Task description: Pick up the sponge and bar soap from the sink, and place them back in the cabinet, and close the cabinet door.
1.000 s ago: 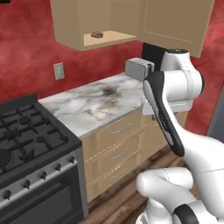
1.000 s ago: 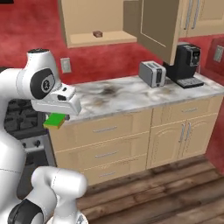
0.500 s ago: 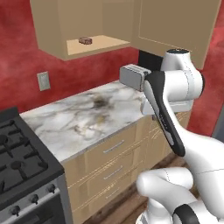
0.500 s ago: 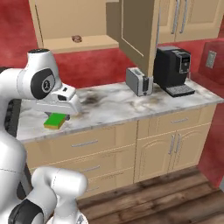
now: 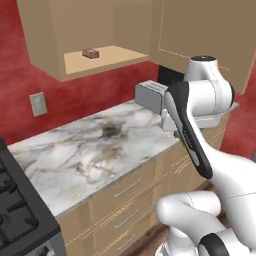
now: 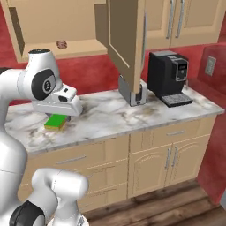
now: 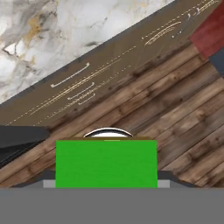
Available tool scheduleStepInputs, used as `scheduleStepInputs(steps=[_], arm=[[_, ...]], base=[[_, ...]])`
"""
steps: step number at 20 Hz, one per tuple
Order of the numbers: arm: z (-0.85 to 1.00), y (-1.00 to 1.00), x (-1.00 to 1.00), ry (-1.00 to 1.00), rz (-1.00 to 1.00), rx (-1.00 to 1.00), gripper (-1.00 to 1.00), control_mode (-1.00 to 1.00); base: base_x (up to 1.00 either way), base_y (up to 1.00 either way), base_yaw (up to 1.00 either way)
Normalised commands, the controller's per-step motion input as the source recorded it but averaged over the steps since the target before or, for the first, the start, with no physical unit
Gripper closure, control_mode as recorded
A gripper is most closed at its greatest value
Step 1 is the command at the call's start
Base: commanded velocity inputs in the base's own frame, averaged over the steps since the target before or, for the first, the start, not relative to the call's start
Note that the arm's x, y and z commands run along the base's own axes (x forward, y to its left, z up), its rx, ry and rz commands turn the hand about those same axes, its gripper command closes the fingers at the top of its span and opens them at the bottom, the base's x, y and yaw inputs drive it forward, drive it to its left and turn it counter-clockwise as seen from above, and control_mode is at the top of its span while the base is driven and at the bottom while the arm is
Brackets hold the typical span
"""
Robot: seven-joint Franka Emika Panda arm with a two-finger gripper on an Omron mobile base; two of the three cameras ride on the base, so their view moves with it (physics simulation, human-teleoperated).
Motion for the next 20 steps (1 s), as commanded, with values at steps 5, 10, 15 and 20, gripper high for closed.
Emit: scheduleStepInputs(steps=[5,10,15,20], arm=[[0.00,0.00,0.00,0.00,0.00,0.00,1.00,1.00],[0.00,0.00,0.00,0.00,0.00,0.00,1.00,1.00],[0.00,0.00,0.00,0.00,0.00,0.00,1.00,1.00],[0.00,0.00,0.00,0.00,0.00,0.00,1.00,1.00]], base=[[0.61,-0.12,0.00],[0.53,-0.11,0.05],[0.43,-0.15,0.10],[0.41,-0.12,0.15]])
